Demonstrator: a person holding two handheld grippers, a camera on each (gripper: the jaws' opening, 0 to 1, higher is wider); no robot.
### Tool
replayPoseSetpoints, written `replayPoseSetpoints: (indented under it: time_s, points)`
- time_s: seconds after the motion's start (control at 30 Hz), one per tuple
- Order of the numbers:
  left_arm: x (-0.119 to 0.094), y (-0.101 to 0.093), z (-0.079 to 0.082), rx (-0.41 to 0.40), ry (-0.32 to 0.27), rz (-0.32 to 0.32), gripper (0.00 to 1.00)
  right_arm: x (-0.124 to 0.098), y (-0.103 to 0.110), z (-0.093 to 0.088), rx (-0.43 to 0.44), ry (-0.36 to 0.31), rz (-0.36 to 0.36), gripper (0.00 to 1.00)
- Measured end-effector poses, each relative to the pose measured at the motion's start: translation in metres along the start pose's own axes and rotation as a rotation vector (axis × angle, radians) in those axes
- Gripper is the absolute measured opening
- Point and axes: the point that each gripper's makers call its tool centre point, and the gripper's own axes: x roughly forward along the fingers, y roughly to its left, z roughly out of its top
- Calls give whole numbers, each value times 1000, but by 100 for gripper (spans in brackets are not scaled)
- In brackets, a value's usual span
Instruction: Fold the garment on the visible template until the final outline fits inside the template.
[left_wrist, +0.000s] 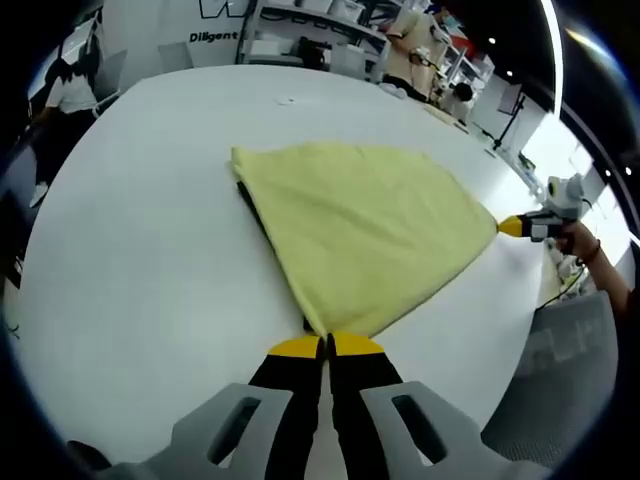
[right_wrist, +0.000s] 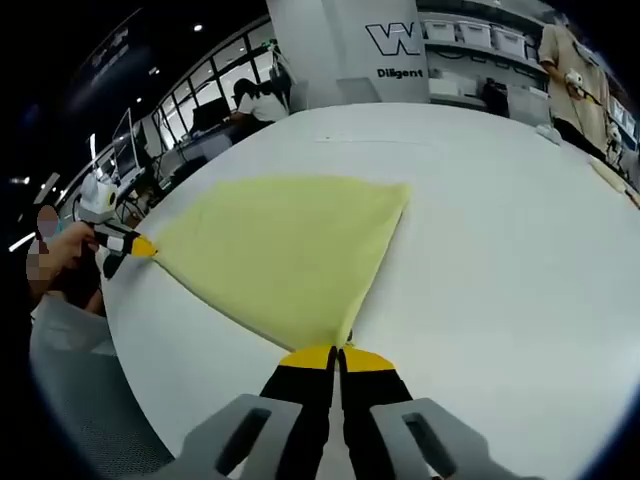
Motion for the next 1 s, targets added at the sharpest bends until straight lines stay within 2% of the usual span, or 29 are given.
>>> replayPoseSetpoints:
  time_s: [0.03,0.07,0.13,0.3,0.37,0.63,0.73,0.97,1.0]
  points:
    - [-1,-1,0,4,2,-3,0,0,0,1,3,0,-5,0]
    - [-2,-2,2,46,-13,-7,0,-1,-1,2,7,0,-15,0]
    - [-4,-2,5,51,-27,1,5,-2,-1,5,5,-14,-26,3]
    - [-9,-1,10,53,-49,21,30,-10,4,20,22,-70,-25,27]
    - [-13,-3,13,82,-73,29,38,-14,8,24,20,-87,-25,36]
    - [-33,-16,15,93,-102,26,72,-35,23,34,15,-119,-34,67]
    - [-41,-19,14,107,-118,45,80,-43,30,36,34,-136,-26,82]
    - [-63,-30,13,118,-139,81,97,-66,46,37,24,-158,-20,99]
    - [-66,-33,13,116,-145,81,98,-70,49,37,21,-160,-21,99]
